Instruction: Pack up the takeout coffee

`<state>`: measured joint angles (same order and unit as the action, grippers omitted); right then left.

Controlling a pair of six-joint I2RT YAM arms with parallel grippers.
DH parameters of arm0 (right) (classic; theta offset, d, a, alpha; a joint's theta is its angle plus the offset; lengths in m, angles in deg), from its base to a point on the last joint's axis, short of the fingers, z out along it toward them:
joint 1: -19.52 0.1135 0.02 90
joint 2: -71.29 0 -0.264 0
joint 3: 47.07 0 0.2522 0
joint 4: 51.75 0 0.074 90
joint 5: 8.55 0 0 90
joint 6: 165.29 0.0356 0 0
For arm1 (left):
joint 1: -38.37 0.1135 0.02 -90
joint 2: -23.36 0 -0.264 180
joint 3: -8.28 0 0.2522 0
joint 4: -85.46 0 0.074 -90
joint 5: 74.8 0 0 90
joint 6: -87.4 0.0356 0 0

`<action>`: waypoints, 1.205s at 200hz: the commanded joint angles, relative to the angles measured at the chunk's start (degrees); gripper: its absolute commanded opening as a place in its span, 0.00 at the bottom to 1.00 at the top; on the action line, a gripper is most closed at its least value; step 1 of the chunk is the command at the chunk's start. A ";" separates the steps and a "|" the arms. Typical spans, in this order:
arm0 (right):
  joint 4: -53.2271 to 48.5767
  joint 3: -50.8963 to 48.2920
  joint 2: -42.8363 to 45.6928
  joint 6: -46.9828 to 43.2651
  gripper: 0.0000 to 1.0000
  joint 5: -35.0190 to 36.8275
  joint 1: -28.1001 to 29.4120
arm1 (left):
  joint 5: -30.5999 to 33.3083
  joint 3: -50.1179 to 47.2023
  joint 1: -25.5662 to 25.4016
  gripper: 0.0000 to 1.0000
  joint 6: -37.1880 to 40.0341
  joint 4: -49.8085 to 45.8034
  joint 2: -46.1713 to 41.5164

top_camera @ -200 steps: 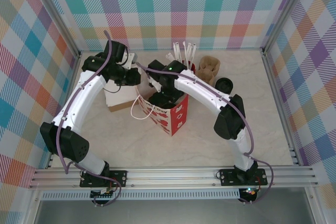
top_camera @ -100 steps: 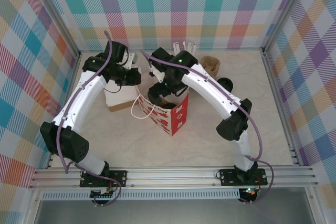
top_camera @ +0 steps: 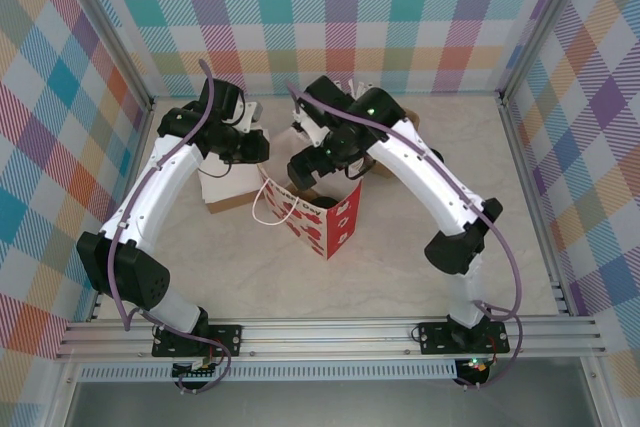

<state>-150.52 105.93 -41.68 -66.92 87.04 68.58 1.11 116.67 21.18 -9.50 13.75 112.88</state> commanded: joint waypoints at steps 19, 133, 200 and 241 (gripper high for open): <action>0.01 0.87 5.12 1.13 0.98 1.10 -1.11 | -1.20 -0.86 0.58 0.19 -1.00 0.46 -0.75; 9.96 -22.32 24.11 3.91 0.99 0.35 -11.71 | -0.33 0.25 0.58 0.38 -1.10 0.12 -0.94; 16.35 -42.48 35.17 5.92 0.99 -2.91 -20.84 | -0.82 2.39 0.58 0.51 -2.81 0.82 -1.44; 19.54 -50.62 38.30 6.30 0.99 -3.28 -24.32 | 0.73 3.82 0.58 0.61 -5.09 1.83 -3.32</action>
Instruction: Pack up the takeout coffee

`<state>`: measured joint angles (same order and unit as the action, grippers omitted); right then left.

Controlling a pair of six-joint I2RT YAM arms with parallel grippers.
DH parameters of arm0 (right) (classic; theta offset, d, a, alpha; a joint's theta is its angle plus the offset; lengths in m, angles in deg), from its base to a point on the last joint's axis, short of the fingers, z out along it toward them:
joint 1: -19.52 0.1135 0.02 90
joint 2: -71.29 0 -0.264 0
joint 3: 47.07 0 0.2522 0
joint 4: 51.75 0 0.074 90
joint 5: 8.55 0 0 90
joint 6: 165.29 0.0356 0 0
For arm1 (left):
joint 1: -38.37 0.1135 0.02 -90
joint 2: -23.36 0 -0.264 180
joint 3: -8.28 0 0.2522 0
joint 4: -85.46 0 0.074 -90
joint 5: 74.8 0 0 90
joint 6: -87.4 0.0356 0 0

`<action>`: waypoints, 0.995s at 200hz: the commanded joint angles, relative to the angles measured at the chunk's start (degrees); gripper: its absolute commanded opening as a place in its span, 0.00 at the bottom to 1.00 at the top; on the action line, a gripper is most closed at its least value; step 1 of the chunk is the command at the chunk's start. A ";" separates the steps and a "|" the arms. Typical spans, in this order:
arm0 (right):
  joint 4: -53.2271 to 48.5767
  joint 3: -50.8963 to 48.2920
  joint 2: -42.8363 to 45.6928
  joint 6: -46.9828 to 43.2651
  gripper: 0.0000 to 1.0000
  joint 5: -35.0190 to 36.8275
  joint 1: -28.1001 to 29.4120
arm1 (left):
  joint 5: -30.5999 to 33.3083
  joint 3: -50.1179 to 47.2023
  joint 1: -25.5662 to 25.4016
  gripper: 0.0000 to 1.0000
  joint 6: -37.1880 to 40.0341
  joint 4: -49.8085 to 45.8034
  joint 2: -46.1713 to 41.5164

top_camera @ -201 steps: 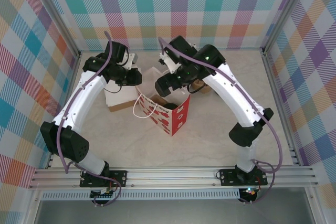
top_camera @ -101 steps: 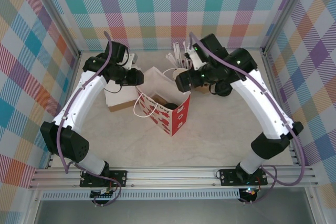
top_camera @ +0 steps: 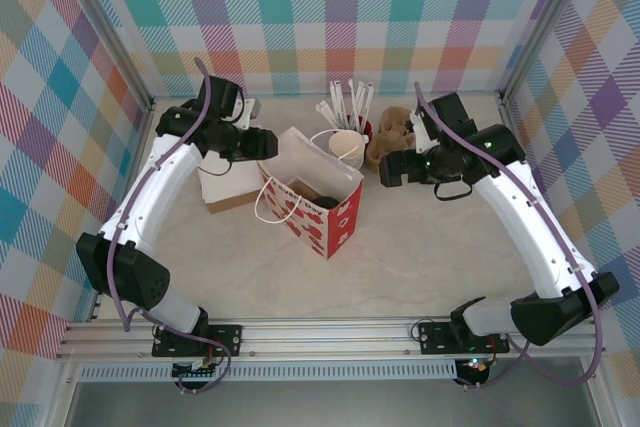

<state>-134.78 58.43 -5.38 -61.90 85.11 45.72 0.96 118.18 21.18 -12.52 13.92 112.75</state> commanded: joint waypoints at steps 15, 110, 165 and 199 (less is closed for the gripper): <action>5.12 -5.27 2.54 1.28 0.98 -1.71 -2.39 | 2.39 2.00 0.58 0.64 -3.03 2.35 -4.74; 13.89 -11.68 0.41 2.26 0.94 -4.47 -6.08 | 14.41 -12.26 0.58 0.86 -8.47 9.88 -24.12; 19.94 -9.02 -5.15 3.20 0.87 -8.03 -7.12 | 21.29 -25.88 0.58 0.94 -12.16 14.23 -37.83; 23.66 -5.00 -10.31 2.15 0.83 -8.47 -7.12 | 25.98 -31.17 0.58 0.97 -14.66 12.63 -42.80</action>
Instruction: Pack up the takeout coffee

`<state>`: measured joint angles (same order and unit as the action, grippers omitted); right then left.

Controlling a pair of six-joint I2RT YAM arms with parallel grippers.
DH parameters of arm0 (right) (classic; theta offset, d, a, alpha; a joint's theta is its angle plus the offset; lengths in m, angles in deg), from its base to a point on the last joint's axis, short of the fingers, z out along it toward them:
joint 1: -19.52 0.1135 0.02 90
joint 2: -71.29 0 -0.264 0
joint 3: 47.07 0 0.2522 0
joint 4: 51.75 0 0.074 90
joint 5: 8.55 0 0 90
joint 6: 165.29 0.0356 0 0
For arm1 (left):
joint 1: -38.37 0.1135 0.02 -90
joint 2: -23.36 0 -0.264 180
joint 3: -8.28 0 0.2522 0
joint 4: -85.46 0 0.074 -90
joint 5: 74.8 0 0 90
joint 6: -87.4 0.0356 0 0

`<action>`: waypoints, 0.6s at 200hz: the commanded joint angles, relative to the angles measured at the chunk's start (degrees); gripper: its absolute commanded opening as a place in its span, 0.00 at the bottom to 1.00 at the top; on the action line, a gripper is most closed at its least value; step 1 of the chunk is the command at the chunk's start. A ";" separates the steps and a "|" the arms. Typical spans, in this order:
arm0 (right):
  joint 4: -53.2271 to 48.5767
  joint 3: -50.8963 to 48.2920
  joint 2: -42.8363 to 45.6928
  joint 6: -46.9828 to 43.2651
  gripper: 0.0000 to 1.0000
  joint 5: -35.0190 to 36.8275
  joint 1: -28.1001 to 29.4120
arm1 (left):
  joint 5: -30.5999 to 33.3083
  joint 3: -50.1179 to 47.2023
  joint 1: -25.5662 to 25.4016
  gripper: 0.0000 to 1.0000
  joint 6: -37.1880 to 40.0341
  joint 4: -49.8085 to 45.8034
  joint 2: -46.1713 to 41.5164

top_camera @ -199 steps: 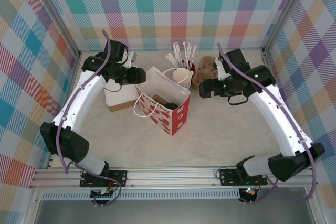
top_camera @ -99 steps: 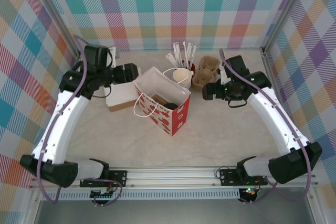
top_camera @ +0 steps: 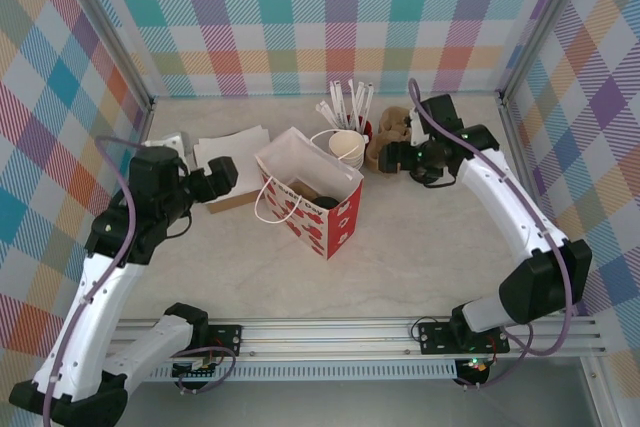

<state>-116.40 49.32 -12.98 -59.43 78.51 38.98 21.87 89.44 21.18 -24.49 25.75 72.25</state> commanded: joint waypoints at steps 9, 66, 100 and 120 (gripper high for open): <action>5.89 5.43 -4.33 -0.92 0.82 -1.44 -0.40 | 5.60 -3.23 0.58 0.97 -3.03 0.40 -3.18; 9.71 14.97 -15.13 -1.82 0.73 -0.03 -1.39 | 7.36 -5.78 0.58 0.98 -3.88 -2.16 -5.97; 10.01 22.88 -22.66 1.01 0.62 -2.59 -3.28 | 8.03 -6.44 0.58 0.99 -4.04 -2.63 -6.67; 9.01 27.96 -27.33 1.85 0.58 -3.42 -3.71 | 8.37 -6.65 0.58 0.99 -3.92 -2.73 -6.79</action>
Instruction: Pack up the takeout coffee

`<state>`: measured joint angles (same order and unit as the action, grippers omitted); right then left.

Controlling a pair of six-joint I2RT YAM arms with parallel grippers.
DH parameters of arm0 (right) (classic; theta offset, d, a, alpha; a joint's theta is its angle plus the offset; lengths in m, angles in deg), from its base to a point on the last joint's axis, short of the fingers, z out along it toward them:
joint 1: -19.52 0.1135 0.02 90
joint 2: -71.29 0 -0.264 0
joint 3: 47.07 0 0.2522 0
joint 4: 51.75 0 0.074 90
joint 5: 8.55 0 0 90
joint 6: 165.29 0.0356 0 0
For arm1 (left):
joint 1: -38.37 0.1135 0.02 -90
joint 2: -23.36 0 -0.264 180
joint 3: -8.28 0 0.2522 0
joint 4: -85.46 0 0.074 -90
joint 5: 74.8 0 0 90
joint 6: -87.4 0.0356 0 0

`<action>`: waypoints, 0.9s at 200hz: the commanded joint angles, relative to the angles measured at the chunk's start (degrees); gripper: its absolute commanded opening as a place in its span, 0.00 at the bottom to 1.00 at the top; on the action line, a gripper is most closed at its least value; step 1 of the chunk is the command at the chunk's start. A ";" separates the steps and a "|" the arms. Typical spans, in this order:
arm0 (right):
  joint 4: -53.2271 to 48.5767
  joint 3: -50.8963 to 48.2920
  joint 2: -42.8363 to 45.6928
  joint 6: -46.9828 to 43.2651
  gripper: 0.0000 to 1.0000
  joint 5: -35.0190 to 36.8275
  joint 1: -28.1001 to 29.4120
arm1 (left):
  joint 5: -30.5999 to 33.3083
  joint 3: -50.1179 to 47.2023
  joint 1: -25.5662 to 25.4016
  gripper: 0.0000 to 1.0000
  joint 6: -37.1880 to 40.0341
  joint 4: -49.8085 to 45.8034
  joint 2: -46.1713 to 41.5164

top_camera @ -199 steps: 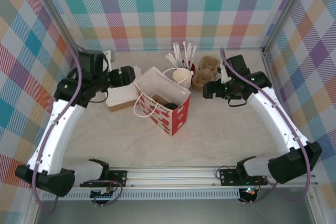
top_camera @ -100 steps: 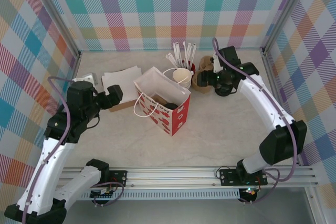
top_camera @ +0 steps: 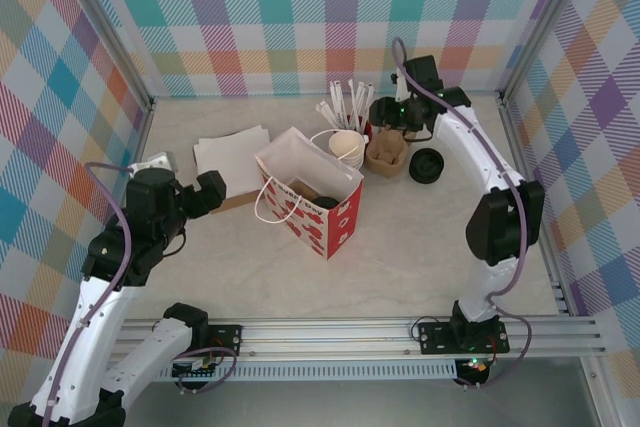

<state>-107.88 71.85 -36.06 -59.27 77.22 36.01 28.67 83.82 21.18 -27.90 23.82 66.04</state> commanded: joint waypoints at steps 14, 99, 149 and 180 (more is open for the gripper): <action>-0.16 8.72 -7.27 2.02 0.56 -2.68 -1.01 | 1.80 -1.13 0.58 0.99 -0.49 -0.81 -0.58; -1.83 25.62 -20.25 2.46 0.49 -11.81 -1.48 | 2.84 -1.96 0.58 1.00 -0.36 -0.64 -0.18; -1.13 30.45 -22.98 1.89 0.48 -12.57 -1.20 | 3.03 -1.93 0.58 1.00 -0.11 -0.46 0.70; -1.52 33.18 -24.33 0.79 0.48 -11.87 -0.46 | 3.05 -2.14 0.58 1.00 -0.14 -0.11 1.16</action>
<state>-109.52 101.51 -58.95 -57.33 66.36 34.85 30.79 82.18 21.18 -28.12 23.63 67.07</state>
